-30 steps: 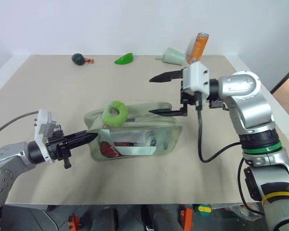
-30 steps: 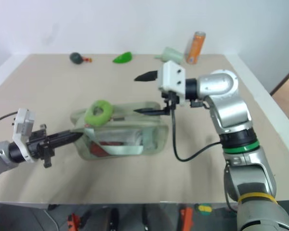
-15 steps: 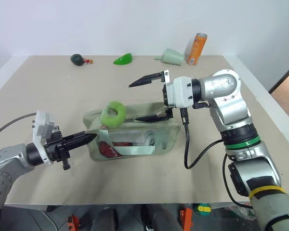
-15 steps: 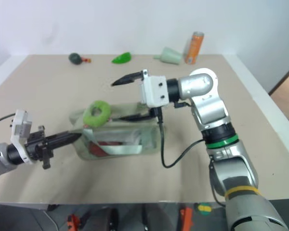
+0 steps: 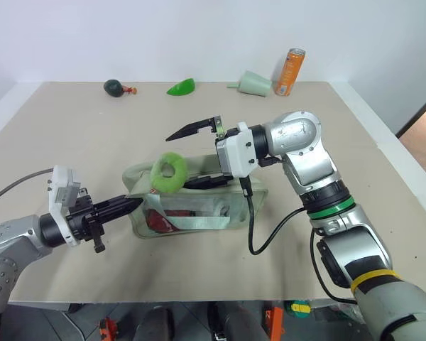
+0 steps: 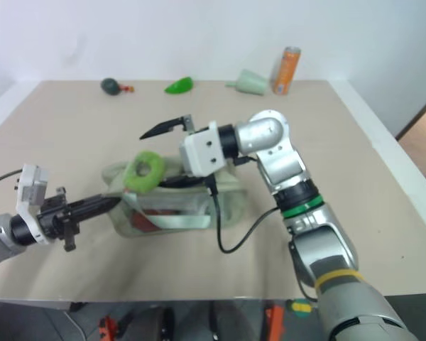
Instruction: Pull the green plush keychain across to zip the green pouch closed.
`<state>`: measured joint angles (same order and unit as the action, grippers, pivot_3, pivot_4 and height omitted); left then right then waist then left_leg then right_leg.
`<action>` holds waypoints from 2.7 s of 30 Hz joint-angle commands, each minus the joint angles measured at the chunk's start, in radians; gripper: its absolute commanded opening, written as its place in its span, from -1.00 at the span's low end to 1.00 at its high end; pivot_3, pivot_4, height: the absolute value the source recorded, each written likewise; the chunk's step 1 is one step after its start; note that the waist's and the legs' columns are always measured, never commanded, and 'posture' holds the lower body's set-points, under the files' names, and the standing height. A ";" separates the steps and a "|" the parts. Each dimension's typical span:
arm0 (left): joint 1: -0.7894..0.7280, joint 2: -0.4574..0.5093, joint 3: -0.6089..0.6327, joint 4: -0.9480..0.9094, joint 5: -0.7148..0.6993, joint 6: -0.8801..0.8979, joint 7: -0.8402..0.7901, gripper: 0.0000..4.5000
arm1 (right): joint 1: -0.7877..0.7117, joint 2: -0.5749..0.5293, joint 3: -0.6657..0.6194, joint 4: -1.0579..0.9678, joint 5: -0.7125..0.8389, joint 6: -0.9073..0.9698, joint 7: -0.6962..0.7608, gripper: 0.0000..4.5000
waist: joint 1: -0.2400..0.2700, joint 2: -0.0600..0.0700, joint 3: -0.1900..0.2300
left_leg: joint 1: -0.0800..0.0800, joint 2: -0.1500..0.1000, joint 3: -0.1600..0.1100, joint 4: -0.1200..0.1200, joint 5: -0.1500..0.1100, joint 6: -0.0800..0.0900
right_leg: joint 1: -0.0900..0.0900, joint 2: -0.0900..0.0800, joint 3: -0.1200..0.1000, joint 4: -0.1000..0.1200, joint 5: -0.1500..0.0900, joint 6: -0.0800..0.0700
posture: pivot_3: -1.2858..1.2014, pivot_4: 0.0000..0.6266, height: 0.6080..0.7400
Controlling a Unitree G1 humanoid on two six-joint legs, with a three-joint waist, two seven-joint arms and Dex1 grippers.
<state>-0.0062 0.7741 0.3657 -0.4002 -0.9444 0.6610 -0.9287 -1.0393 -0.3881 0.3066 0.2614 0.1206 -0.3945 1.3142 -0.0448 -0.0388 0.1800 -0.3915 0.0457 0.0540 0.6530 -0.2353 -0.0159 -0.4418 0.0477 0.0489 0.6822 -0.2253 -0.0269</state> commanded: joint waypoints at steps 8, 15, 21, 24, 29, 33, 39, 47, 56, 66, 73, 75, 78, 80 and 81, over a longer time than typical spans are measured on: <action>0.018 -0.005 0.019 -0.021 -0.002 -0.004 0.018 -1.00 | -0.043 0.039 0.008 0.040 0.020 -0.023 0.023 0.86 | 0.000 0.000 0.000 | 0.000 0.000 0.000 0.000 0.000 0.000 | 0.000 0.000 0.000 0.000 0.000 0.000 | 0.03 -0.52 1.00; 0.019 -0.004 0.019 -0.021 -0.004 -0.004 0.021 -1.00 | -0.039 0.042 0.003 0.047 0.009 -0.007 0.010 0.86 | 0.000 0.000 0.000 | 0.000 0.000 0.000 0.000 0.000 0.000 | 0.000 0.000 0.000 0.000 0.000 0.000 | 0.03 -0.52 1.00; 0.009 0.000 0.016 -0.015 -0.007 0.000 0.022 -1.00 | -0.037 0.034 0.001 0.031 0.015 0.051 0.012 0.86 | 0.000 0.000 0.000 | 0.000 0.000 0.000 0.000 0.000 0.000 | 0.000 0.000 0.000 0.000 0.000 0.000 | 0.03 -0.52 1.00; 0.008 0.003 0.015 -0.014 -0.010 0.002 0.021 -1.00 | -0.034 0.031 -0.008 0.015 0.026 0.070 0.017 0.86 | 0.000 0.000 0.000 | 0.000 0.000 0.000 0.000 0.000 0.000 | 0.000 0.000 0.000 0.000 0.000 0.000 | 0.03 -0.52 1.00; 0.006 0.006 0.015 -0.012 -0.013 0.006 0.018 -1.00 | -0.029 0.022 -0.010 0.007 0.024 0.068 0.019 0.50 | 0.000 0.000 0.000 | 0.000 0.000 0.000 0.000 0.000 0.000 | 0.000 0.000 0.000 0.000 0.000 0.000 | 0.03 -0.52 1.00; 0.005 0.006 0.014 -0.012 -0.015 0.011 0.017 -1.00 | -0.035 0.022 -0.018 0.015 0.000 0.078 -0.028 -0.01 | 0.000 0.000 0.000 | 0.000 0.000 0.000 0.000 0.000 0.000 | 0.000 0.000 0.000 0.000 0.000 0.000 | 0.03 -0.52 1.00; -0.004 0.009 0.011 -0.003 -0.013 0.013 0.015 -1.00 | -0.035 0.012 0.005 0.021 -0.016 0.075 -0.008 -0.11 | 0.000 0.000 0.000 | 0.000 0.000 0.000 0.000 0.000 0.000 | 0.000 0.000 0.000 0.000 0.000 0.000 | 0.03 -0.52 1.00; -0.004 0.000 0.012 -0.007 -0.012 0.018 0.022 -1.00 | -0.033 0.016 0.000 0.031 -0.025 0.064 -0.014 -0.11 | 0.000 0.000 0.000 | 0.000 0.000 0.000 0.000 0.000 0.000 | 0.000 0.000 0.000 0.000 0.000 0.000 | 0.03 -0.52 1.00; -0.007 -0.007 0.009 -0.005 -0.008 0.011 0.027 -1.00 | -0.037 0.027 -0.006 0.054 0.003 0.042 0.010 -0.39 | 0.000 0.000 0.000 | 0.000 0.000 0.000 0.000 0.000 0.000 | 0.000 0.000 0.000 0.000 0.000 0.000 | 0.03 -0.52 1.00; -0.009 -0.017 0.003 0.004 0.001 0.002 0.029 -1.00 | -0.048 0.033 0.002 0.098 -0.008 0.033 0.021 -0.39 | 0.000 0.000 0.000 | 0.000 0.000 0.000 0.000 0.000 0.000 | 0.000 0.000 0.000 0.000 0.000 0.000 | 0.03 -0.52 1.00; -0.007 -0.022 0.006 0.007 0.003 0.001 0.026 -1.00 | -0.052 0.039 0.004 0.090 -0.035 0.046 -0.011 -0.39 | 0.000 0.000 0.000 | 0.000 0.000 0.000 0.000 0.000 0.000 | 0.000 0.000 0.000 0.000 0.000 0.000 | 0.03 -0.52 1.00; -0.011 -0.023 0.005 0.010 0.002 0.003 0.026 -1.00 | -0.055 0.045 0.000 0.087 -0.035 0.032 -0.020 -0.39 | 0.000 0.000 0.000 | 0.000 0.000 0.000 0.000 0.000 0.000 | 0.000 0.000 0.000 0.000 0.000 0.000 | 0.03 -0.52 1.00; -0.016 -0.023 0.002 0.016 0.002 0.003 0.025 -1.00 | -0.051 0.045 -0.007 0.059 -0.011 0.047 -0.009 -0.39 | 0.000 0.000 0.000 | 0.000 0.000 0.000 0.000 0.000 0.000 | 0.000 0.000 0.000 0.000 0.000 0.000 | 0.03 -0.52 1.00; -0.018 -0.023 0.001 0.020 0.003 0.002 0.024 -1.00 | -0.042 0.042 -0.012 0.031 0.020 0.063 0.012 -0.39 | 0.000 0.000 0.000 | 0.000 0.000 0.000 0.000 0.000 0.000 | 0.000 0.000 0.000 0.000 0.000 0.000 | 0.03 -0.52 1.00; -0.019 -0.024 0.000 0.022 0.003 0.002 0.024 -1.00 | -0.038 0.040 -0.014 0.020 0.033 0.072 0.020 -0.39 | 0.000 0.000 0.000 | 0.000 0.000 0.000 0.000 0.000 0.000 | 0.000 0.000 0.000 0.000 0.000 0.000 | 0.03 -0.52 1.00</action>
<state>-0.0210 0.7534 0.3682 -0.3805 -0.9455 0.6672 -0.9037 -1.0642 -0.3442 0.3156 0.3504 0.0974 -0.3400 1.3105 -0.0449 -0.0387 0.1800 -0.3916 0.0457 0.0539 0.6529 -0.2353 -0.0159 -0.4418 0.0475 0.0488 0.6822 -0.2253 -0.0271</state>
